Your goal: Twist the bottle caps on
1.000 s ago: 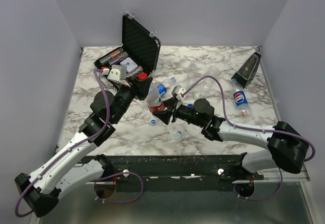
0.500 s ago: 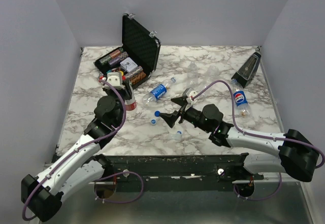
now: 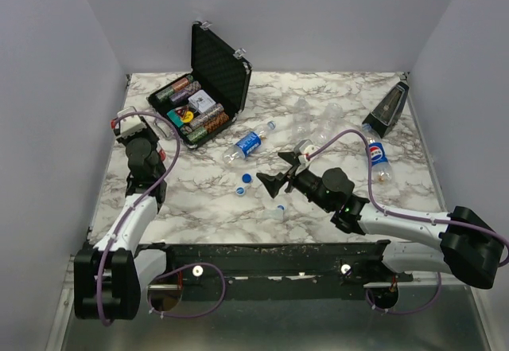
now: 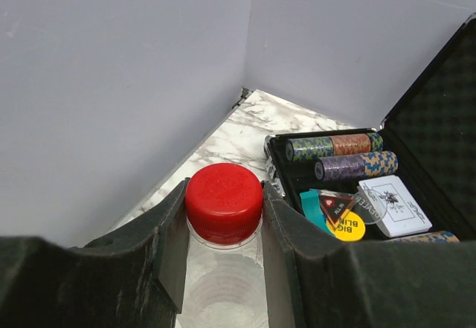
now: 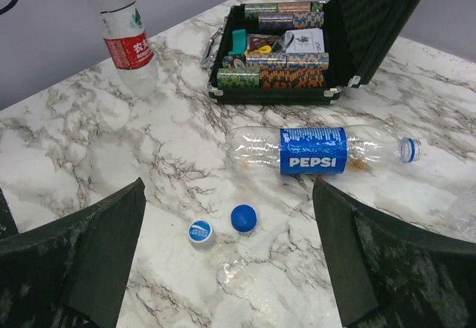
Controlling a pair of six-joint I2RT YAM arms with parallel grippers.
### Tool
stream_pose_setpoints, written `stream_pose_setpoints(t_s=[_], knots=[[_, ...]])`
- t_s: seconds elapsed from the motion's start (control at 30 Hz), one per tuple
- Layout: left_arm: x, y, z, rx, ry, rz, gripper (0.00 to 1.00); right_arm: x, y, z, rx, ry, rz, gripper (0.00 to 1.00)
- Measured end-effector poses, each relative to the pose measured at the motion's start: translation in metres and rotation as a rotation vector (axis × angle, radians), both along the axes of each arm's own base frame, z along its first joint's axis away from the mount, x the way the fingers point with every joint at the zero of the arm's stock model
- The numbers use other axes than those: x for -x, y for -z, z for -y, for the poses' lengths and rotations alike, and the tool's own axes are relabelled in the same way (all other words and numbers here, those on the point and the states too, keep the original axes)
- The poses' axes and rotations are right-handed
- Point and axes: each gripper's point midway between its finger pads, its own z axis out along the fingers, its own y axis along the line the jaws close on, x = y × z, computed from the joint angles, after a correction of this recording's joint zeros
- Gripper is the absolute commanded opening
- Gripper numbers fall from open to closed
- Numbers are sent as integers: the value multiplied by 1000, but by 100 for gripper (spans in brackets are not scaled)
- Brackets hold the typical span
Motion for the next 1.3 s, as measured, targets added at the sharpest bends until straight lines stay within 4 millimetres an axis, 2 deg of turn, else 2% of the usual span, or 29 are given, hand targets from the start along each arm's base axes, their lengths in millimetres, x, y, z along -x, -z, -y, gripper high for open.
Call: stream_pose_setpoints(t_s=[0.2,0.3,0.43,0.6,0.83,0.9,1.13,1.3], knots=[[-20,13,-8,-38,12,-15,6,-2,0,1,9,9,12,100],[-24,19,-15,-48,1,-26,7,-2,1,1,16,11,15,100],[-30,25,-13,-65,27,-42,10,-3,3,1,23,11,15,100],[-31,25,-10,-75,43,-25,13,-3,5,0,26,11,13,100],[-24,35,-10,-83,46,-21,20,-4,5,1,38,12,27,100],[-24,35,-9,-87,46,-18,24,-4,5,1,42,13,31,100],[-23,36,-6,-97,53,-12,49,-4,5,1,45,13,35,100],[-20,36,-4,-103,55,-10,62,-4,5,1,49,13,39,100]])
